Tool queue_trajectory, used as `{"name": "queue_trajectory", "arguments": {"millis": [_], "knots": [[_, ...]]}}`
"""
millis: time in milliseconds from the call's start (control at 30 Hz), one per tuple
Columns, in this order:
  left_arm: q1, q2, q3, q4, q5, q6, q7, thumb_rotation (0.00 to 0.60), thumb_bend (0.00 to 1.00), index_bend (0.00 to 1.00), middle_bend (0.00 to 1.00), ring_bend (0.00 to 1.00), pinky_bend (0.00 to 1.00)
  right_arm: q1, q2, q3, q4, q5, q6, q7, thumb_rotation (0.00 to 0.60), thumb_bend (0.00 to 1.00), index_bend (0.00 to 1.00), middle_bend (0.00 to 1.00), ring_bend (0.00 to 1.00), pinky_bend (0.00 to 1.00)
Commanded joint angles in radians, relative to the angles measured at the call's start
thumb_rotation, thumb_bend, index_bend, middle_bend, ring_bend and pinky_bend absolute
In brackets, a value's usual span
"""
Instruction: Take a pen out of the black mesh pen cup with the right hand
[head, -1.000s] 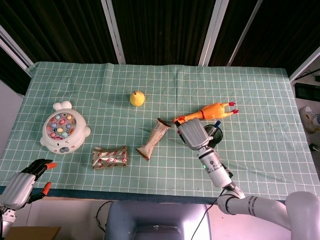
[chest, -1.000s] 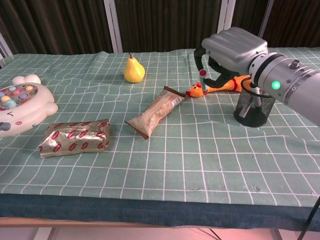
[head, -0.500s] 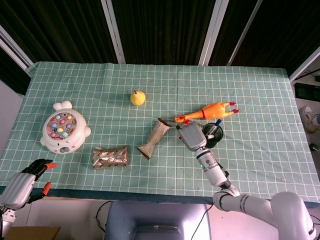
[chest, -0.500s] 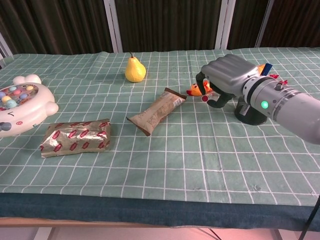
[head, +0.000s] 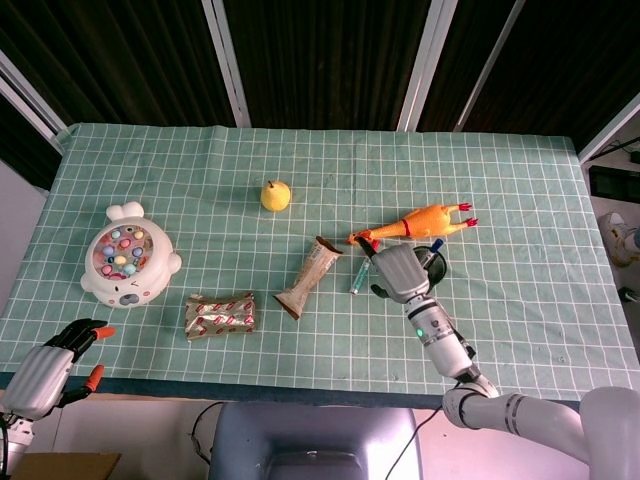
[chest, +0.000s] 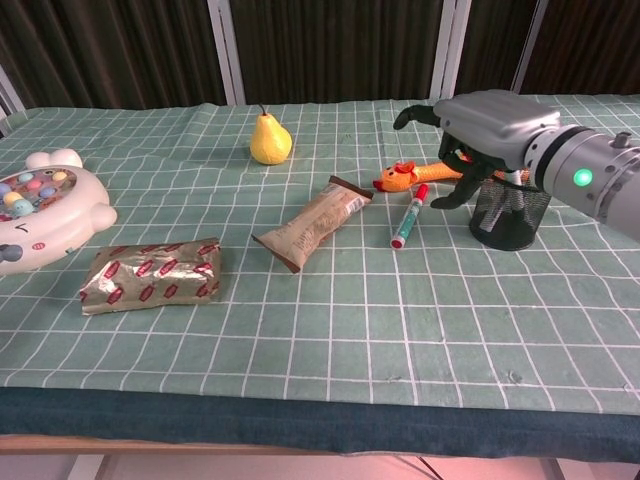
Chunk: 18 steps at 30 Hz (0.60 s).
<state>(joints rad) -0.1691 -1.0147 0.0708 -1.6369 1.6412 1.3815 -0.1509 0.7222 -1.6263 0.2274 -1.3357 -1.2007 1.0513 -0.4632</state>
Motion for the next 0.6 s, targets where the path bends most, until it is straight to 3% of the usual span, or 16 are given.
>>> {"name": "queue_trajectory", "arguments": {"millis": [33,167,267,467,600], "knots": [[0.000,-0.001,-0.001,0.001,-0.001,0.000,-0.001,0.600,0.46,0.25,0.17,0.12,0.36,-0.053,0.078,0.002,-0.103,-0.069,0.093,0.086,0.600,0.33,0.30,1.00,1.00,0.98],[-0.002,-0.002,-0.003,0.004,-0.006,-0.003,-0.005,0.600,0.46,0.25,0.17,0.12,0.36,-0.131,0.170,-0.020,-0.208,-0.149,0.227,0.111,0.600,0.33,0.37,0.99,0.98,0.92],[-0.005,-0.003,-0.004,0.004,-0.011,-0.011,-0.005,0.600,0.46,0.25,0.17,0.12,0.36,-0.209,0.232,-0.047,-0.283,-0.172,0.334,0.064,0.600,0.32,0.40,0.91,0.87,0.85],[-0.006,-0.005,-0.004,0.000,-0.007,-0.010,0.009,0.600,0.46,0.25,0.17,0.12,0.36,-0.376,0.318,-0.125,-0.389,-0.162,0.499,-0.029,0.600,0.23,0.36,0.51,0.48,0.64],[-0.007,-0.008,-0.004,-0.003,-0.010,-0.014,0.020,0.600,0.46,0.25,0.17,0.12,0.36,-0.446,0.341,-0.165,-0.389,-0.156,0.535,-0.012,0.600,0.21,0.29,0.32,0.29,0.41]]}}
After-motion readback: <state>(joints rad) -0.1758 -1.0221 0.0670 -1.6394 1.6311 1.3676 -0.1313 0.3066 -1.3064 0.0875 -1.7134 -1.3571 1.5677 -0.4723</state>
